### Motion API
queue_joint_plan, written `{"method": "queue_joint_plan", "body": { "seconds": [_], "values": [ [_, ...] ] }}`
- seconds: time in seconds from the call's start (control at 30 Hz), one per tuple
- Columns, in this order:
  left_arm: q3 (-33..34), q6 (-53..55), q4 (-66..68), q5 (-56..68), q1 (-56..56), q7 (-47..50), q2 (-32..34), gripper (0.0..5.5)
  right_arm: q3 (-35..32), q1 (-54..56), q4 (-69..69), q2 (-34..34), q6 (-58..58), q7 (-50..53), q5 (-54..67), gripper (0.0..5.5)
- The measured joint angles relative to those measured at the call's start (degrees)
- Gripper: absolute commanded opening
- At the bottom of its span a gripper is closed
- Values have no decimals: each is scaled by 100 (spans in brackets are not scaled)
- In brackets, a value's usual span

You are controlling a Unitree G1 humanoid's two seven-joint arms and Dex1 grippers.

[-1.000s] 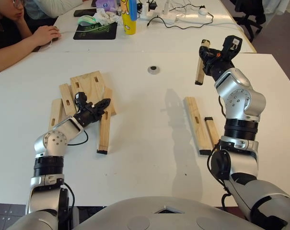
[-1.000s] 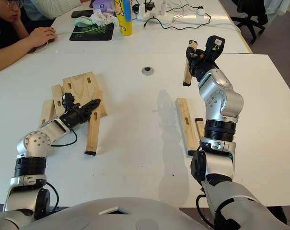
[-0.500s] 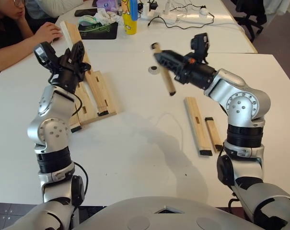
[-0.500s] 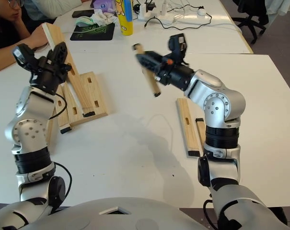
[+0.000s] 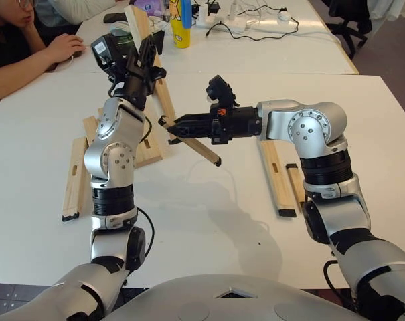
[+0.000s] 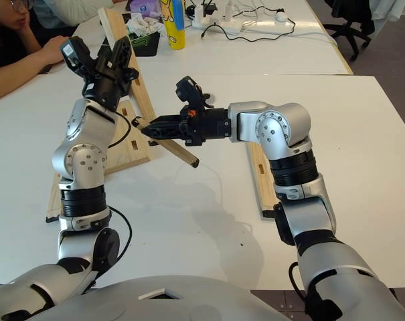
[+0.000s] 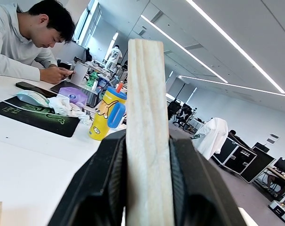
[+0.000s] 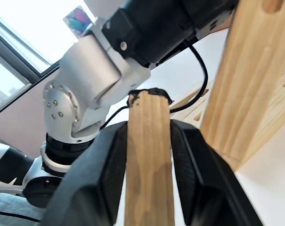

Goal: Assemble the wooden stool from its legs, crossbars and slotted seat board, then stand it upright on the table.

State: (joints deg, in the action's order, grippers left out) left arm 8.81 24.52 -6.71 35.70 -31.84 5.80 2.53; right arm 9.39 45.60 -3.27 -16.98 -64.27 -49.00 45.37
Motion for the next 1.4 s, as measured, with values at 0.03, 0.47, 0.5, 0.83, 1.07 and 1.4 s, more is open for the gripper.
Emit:
{"method": "queue_joint_plan", "body": {
  "seconds": [0.03,0.47,0.5,0.83,1.07,1.4],
  "values": [
    [-31,15,0,-15,-2,-7,-46,103,-1,4,-30,35,-13,12,0,130],
    [-40,360,-631,-109,274,-14,-188,103,32,266,-1211,319,899,894,-1393,130],
    [-11,399,-695,-108,279,-13,-168,103,33,265,-1208,307,930,884,-1471,130],
    [69,720,-1306,-80,670,-12,-158,103,-54,274,-1506,429,1472,1016,-1951,130],
    [167,880,-1575,-129,1221,-6,-23,103,-395,332,-1633,430,1782,1211,-2137,130],
    [2179,1320,-3592,1055,1410,1245,713,103,-777,-418,-703,-6,1445,1246,-2126,130]
  ]
}}
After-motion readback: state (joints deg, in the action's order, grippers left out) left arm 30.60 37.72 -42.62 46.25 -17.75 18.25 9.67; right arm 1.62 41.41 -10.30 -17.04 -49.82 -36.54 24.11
